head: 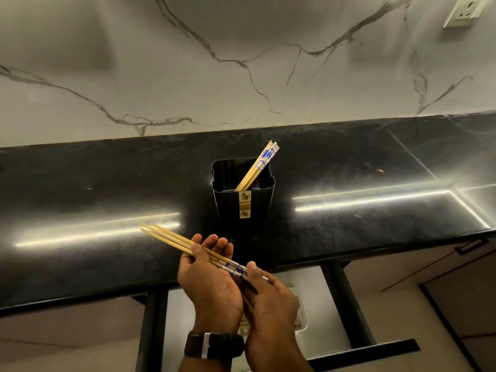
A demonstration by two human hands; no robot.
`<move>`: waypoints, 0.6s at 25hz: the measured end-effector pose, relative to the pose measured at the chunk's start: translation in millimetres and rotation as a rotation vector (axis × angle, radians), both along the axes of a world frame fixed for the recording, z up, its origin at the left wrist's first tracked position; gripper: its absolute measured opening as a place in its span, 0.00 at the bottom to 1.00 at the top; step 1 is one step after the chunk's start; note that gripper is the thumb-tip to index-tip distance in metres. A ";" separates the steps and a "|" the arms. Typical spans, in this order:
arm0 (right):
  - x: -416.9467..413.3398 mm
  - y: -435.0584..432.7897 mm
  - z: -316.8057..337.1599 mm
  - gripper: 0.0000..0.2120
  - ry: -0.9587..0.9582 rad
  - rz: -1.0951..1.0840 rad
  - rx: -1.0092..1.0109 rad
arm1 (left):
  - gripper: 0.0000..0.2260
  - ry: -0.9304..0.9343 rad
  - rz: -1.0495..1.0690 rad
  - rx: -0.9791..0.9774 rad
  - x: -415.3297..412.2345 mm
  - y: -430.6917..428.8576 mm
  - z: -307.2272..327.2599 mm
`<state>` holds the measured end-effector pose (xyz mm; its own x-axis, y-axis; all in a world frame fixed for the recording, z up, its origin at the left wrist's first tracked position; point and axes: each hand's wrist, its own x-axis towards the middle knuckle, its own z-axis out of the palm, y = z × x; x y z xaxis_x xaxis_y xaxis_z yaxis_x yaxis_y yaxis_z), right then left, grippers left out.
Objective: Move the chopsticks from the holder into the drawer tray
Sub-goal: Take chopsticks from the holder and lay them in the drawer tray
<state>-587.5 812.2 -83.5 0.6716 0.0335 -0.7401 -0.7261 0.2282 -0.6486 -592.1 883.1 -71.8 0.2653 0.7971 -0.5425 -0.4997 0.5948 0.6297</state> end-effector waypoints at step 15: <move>9.6 -42.9 -30.8 0.04 0.116 0.120 0.033 | 0.14 0.133 -0.122 0.097 -42.4 -8.9 -53.0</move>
